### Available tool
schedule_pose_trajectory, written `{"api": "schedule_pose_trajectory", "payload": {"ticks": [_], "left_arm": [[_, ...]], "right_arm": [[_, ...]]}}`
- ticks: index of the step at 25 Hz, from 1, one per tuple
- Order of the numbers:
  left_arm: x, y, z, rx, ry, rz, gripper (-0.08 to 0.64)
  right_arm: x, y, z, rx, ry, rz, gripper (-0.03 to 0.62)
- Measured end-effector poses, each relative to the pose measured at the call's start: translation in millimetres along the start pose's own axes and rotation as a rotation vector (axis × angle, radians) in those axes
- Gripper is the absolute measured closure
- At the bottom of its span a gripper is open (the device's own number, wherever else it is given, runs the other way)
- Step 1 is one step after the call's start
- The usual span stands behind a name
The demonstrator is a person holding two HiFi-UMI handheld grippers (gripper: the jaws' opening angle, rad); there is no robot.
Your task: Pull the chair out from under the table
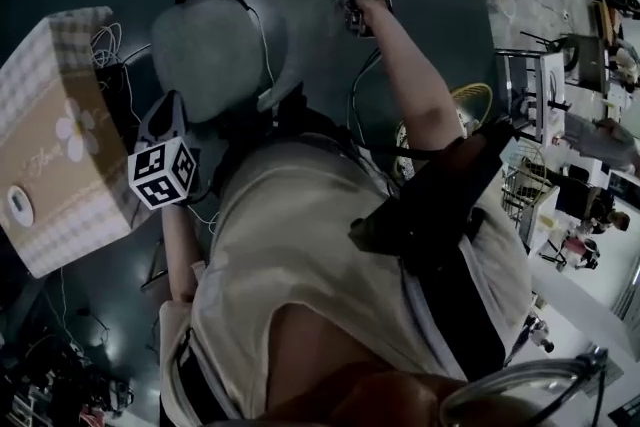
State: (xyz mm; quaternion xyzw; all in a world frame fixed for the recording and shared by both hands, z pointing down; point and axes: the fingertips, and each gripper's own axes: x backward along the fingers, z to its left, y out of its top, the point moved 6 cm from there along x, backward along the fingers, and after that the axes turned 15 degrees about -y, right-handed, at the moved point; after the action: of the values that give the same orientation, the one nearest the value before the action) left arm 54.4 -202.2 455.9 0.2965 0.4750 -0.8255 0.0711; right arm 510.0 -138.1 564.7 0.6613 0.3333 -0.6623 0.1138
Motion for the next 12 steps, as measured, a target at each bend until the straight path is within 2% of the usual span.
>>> {"api": "schedule_pose_trajectory", "payload": {"ticks": [1,2,3,6,12], "left_arm": [[0,4,0,-0.017,-0.005,-0.004,0.552],[-1,8,0,-0.033,-0.010,-0.008,0.552],[-1,12,0,-0.048,-0.017,-0.012,0.552],[-2,21,0,-0.094,-0.041,-0.024,0.552],[13,40,-1,-0.141,-0.047,-0.089,0.552]], "right_arm": [[9,6,-5,-0.012,-0.013,-0.040,0.454],[19,13,-9,-0.028,-0.022,-0.083,0.511],[28,18,-11,-0.046,-0.018,-0.123,0.543],[49,23,-3,-0.067,0.049,-0.194,0.574],[79,19,46,0.004,0.192,-0.263,0.580]]}}
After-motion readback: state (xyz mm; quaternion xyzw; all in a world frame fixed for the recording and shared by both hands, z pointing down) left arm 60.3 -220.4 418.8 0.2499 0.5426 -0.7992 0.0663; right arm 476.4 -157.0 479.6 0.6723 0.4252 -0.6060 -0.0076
